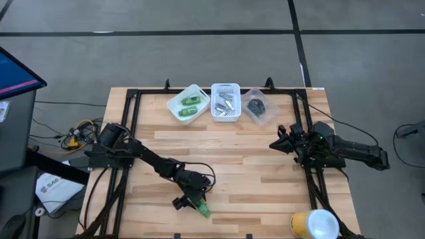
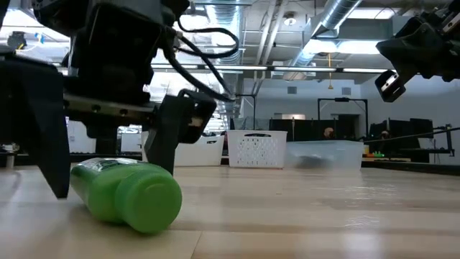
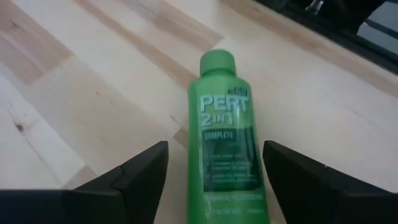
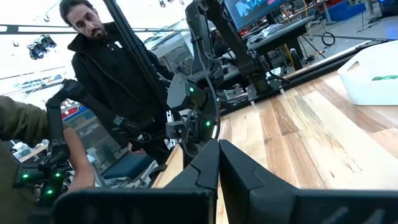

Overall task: Pick & Place Travel size toiletries
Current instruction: Put the green shampoo bottle into the left white bin

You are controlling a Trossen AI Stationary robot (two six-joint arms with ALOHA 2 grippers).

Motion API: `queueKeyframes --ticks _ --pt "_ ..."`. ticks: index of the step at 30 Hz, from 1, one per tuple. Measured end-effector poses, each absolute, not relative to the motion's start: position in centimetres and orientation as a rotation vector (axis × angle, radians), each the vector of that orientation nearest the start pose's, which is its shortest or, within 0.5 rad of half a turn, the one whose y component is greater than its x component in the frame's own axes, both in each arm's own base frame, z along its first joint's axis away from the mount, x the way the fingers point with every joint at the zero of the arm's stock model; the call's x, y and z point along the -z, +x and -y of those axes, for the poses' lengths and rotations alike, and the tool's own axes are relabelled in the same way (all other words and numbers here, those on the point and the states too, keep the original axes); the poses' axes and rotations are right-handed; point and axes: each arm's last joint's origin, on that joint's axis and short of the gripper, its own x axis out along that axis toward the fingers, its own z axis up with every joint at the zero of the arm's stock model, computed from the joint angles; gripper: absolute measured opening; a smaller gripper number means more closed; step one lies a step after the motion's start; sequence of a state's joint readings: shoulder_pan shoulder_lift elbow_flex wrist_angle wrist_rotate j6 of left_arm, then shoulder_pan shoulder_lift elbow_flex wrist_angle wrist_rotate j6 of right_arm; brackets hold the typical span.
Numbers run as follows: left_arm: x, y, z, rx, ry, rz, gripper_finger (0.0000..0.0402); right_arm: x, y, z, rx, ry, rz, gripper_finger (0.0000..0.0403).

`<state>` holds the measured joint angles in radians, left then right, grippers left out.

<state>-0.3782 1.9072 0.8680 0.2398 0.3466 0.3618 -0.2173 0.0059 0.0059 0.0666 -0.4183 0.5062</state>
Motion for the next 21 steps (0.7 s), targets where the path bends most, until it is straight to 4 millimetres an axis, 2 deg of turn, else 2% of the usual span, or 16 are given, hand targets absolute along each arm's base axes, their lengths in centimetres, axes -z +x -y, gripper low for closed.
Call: queueKeyframes --ticks 13,16,21 --pt "-9.99 32.17 13.76 0.801 0.352 -0.697 0.0154 -17.14 9.53 0.9 -0.213 0.484 0.011 0.0005" --pt "-10.0 32.18 13.76 0.8 0.351 -0.695 0.0152 -17.14 9.53 0.9 -0.213 0.483 0.011 0.0005" --pt "-10.2 32.16 13.71 0.782 0.352 -0.696 0.0176 -17.14 9.53 0.9 -0.213 0.484 0.011 0.0005"
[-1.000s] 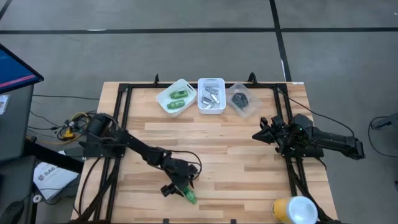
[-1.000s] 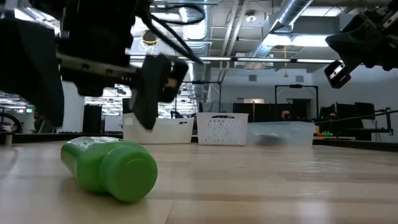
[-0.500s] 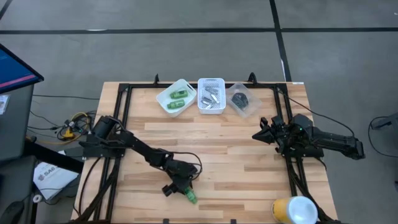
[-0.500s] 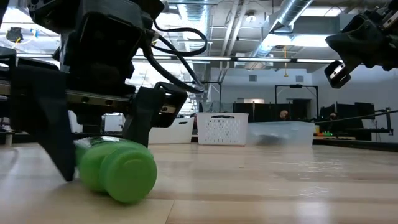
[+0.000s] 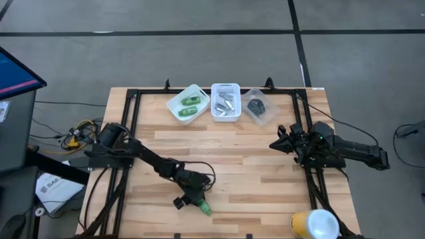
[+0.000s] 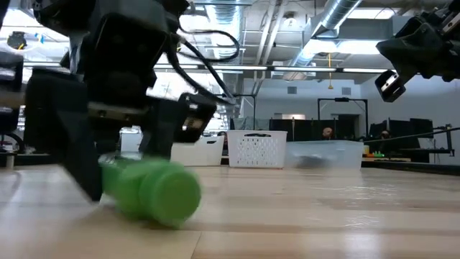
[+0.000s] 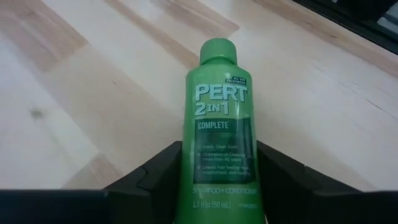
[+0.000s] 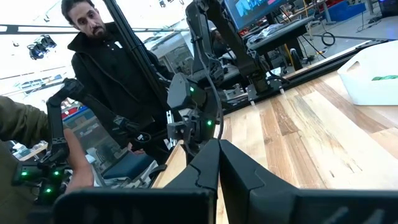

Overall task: Pick & Place Travel size toiletries
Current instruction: Put the green shampoo bottle into the left white bin

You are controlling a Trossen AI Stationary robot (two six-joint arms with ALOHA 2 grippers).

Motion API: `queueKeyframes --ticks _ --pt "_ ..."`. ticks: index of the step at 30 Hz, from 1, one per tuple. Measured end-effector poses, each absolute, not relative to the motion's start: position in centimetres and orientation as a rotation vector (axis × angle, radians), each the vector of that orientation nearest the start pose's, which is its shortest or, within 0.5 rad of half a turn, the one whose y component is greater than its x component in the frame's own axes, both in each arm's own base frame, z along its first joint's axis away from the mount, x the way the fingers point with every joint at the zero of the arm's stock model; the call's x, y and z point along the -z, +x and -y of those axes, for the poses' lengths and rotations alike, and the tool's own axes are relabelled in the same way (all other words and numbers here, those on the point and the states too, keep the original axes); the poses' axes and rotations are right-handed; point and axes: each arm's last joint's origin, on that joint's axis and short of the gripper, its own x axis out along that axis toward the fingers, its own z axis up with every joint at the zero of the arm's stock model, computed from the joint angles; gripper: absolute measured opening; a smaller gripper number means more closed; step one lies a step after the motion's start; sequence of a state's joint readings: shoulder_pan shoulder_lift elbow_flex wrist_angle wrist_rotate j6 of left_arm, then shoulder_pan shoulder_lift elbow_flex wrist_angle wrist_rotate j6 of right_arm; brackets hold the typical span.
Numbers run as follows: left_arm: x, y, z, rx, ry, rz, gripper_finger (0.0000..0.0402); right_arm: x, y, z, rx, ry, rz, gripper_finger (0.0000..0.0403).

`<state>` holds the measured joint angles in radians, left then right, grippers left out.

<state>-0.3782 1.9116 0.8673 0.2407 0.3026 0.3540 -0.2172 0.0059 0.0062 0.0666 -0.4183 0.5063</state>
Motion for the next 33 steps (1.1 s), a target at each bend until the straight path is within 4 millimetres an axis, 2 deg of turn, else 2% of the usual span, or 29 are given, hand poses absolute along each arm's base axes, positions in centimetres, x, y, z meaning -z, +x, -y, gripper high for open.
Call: queueKeyframes --ticks 6,10,15,19,22,26,33 --pt "-13.1 32.4 12.8 0.687 0.314 -0.63 0.0157 -17.1 9.5 0.9 -0.213 0.483 0.011 0.0005" --pt "-16.6 32.6 11.0 0.521 0.289 -0.55 0.0156 -17.1 9.5 0.9 -0.213 0.484 0.011 0.0005" --pt "-22.4 31.9 7.3 0.208 0.307 -0.402 0.0175 -17.1 9.5 0.9 -0.213 0.483 0.011 0.0005" --pt "-27.0 30.2 3.5 -0.06 0.294 -0.28 0.0164 -17.1 9.5 0.9 -0.213 0.483 0.011 0.0005" --pt "-29.5 28.8 0.5 -0.219 0.277 -0.211 0.0155 -17.1 9.5 0.9 -0.213 0.483 0.011 0.0005" --pt "-31.4 27.1 -3.5 -0.395 0.255 -0.161 0.0163 -17.1 9.5 0.9 -0.212 0.483 0.011 0.0005" --pt "-31.1 25.4 -10.2 -0.691 0.189 -0.212 0.0166 -17.1 9.5 0.9 -0.213 0.483 0.011 0.0005"
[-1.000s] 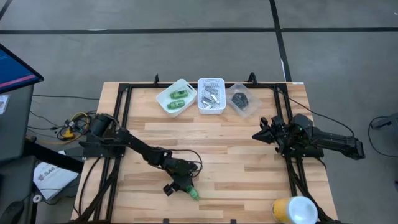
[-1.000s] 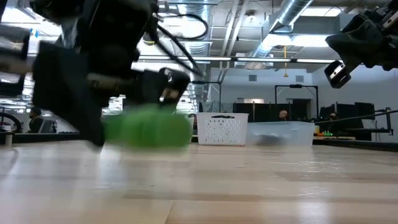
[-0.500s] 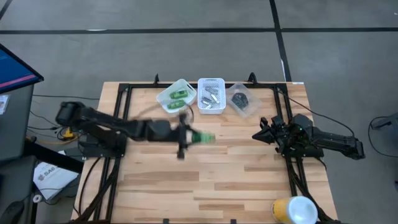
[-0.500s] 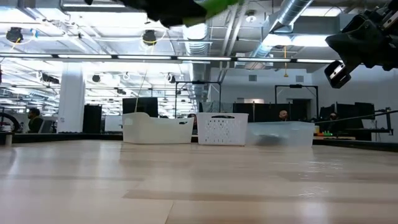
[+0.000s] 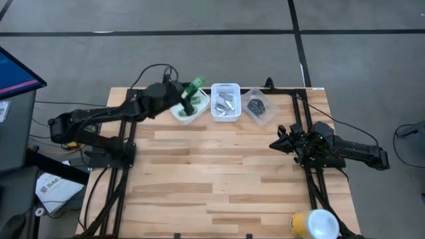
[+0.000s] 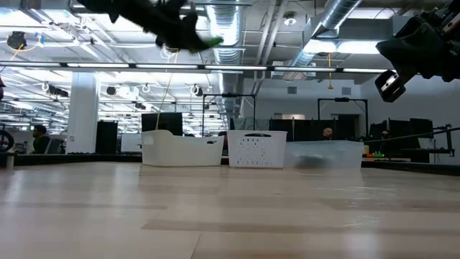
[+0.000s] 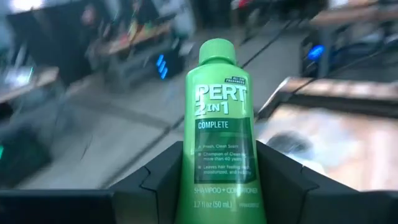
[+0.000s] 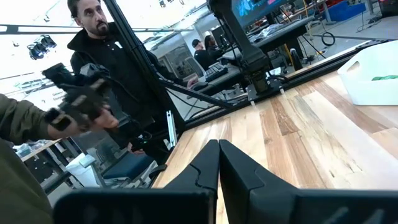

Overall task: Pick & Place Travel size toiletries
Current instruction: Put the green shampoo bottle into the left white bin

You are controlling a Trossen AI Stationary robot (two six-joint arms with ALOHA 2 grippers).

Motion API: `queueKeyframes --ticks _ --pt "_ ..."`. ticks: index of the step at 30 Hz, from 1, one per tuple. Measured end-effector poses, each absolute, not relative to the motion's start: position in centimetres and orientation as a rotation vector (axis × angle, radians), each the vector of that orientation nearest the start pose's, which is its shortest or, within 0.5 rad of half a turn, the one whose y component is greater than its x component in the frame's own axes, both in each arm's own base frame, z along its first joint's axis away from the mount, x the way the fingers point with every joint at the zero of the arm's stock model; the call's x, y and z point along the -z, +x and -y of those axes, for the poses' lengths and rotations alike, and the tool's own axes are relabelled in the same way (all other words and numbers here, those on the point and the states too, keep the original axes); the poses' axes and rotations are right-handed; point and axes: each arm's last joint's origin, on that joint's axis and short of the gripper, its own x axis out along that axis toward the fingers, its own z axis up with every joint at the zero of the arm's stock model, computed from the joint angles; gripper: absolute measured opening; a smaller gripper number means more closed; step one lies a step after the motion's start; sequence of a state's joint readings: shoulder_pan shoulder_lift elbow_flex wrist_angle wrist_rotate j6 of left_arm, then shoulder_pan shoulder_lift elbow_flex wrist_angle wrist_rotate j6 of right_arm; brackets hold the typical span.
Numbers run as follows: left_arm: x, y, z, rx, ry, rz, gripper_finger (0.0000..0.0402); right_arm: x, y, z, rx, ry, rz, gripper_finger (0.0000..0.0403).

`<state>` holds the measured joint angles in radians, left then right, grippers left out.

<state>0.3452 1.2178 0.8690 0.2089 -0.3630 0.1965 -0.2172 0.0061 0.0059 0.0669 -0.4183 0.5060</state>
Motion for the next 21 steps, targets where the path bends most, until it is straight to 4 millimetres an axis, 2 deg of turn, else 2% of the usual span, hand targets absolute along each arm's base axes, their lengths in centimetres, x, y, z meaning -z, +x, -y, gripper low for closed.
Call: queueKeyframes --ticks 5,9,13,17,21 --pt "-28.3 24.4 -14.2 -0.821 0.046 -0.373 0.0159 -17.1 9.5 0.9 -0.213 0.483 0.011 0.0005" --pt "-25.5 24.2 -16.3 -0.848 -0.051 -0.515 0.017 -17.1 9.5 0.9 -0.213 0.484 0.011 0.0005" --pt "-23.1 24.8 -17.1 -0.817 -0.086 -0.62 0.0167 -17.1 9.5 0.9 -0.212 0.484 0.011 0.0005" --pt "-21.3 25.6 -17.0 -0.781 -0.097 -0.686 0.0156 -17.1 9.5 0.9 -0.213 0.483 0.011 0.0005" --pt "-19.4 25.7 -17.1 -0.791 -0.153 -0.778 0.0163 -17.1 9.5 0.9 -0.213 0.483 0.011 0.0005"
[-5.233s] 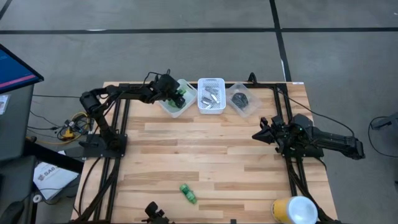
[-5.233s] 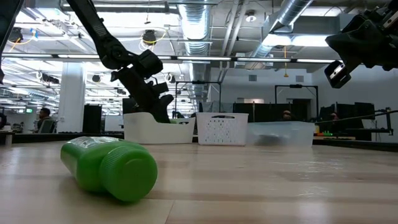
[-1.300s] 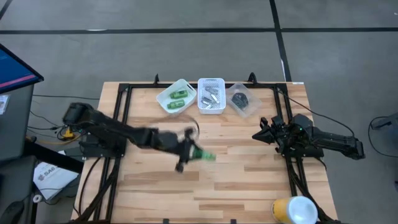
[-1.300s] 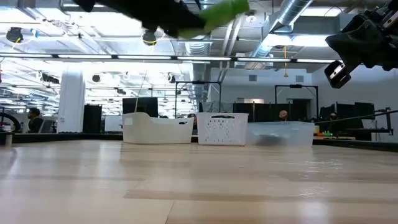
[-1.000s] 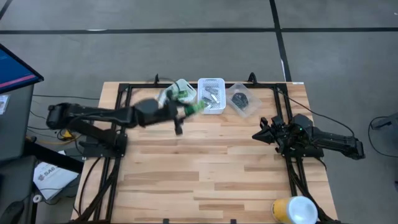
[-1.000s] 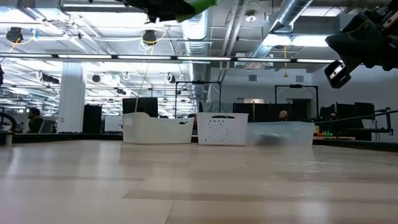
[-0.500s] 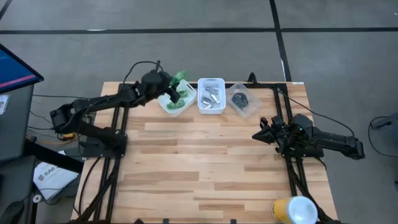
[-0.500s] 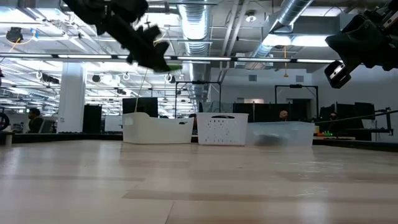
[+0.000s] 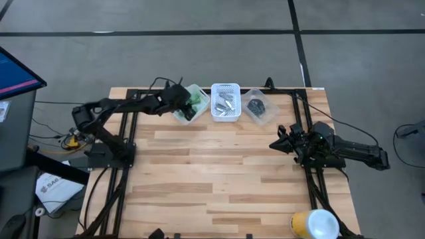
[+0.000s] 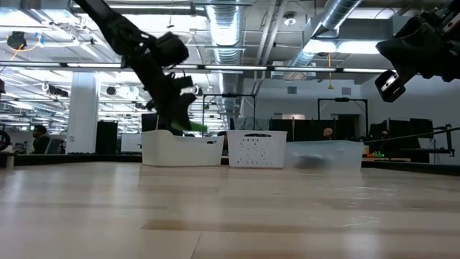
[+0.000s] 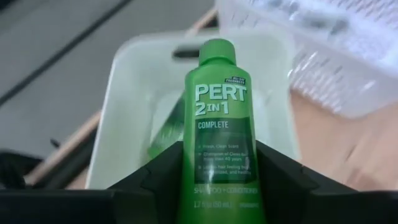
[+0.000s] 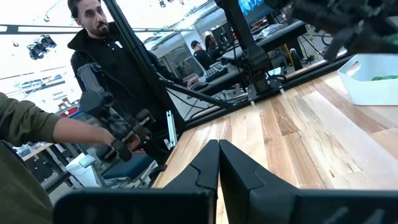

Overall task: Pick & Place Travel size toiletries
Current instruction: Put the green shampoo bottle into the left white bin

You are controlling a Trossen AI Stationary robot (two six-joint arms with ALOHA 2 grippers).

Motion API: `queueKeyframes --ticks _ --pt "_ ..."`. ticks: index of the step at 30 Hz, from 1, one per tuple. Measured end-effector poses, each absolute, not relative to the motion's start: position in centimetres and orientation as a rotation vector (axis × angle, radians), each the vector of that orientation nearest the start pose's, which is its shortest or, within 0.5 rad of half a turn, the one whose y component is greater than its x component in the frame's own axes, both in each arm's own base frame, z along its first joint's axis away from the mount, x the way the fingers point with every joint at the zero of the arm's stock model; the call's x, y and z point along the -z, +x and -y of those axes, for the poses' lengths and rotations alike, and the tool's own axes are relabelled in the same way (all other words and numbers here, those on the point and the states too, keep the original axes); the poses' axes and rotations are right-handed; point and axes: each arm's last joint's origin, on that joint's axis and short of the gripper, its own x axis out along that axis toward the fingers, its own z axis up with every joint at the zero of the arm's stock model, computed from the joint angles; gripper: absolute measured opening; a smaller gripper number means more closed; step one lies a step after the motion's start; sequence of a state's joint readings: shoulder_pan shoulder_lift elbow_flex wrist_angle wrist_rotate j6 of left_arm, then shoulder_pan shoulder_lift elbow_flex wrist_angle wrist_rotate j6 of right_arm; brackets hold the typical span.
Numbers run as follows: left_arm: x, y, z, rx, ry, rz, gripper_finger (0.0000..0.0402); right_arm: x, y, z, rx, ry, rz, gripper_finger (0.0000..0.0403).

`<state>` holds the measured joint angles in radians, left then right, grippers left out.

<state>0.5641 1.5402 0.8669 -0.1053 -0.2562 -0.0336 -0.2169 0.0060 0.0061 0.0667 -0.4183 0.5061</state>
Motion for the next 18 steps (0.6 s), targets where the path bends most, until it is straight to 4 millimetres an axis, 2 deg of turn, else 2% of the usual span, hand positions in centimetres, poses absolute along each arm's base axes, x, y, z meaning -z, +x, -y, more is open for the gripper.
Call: queueKeyframes --ticks 8,13,18 --pt "-16.1 24.6 -16.5 -0.769 -0.192 -0.895 0.0159 -17.1 9.5 0.9 -0.213 0.483 0.011 0.0005" --pt "-15.0 23.6 -16.6 -0.795 -0.222 -0.932 0.0162 -17.1 9.5 0.9 -0.213 0.483 0.011 0.0005" --pt "-14.8 23.4 -16.7 -0.8 -0.228 -0.93 0.0169 -17.1 9.5 0.9 -0.212 0.483 0.011 0.0005"
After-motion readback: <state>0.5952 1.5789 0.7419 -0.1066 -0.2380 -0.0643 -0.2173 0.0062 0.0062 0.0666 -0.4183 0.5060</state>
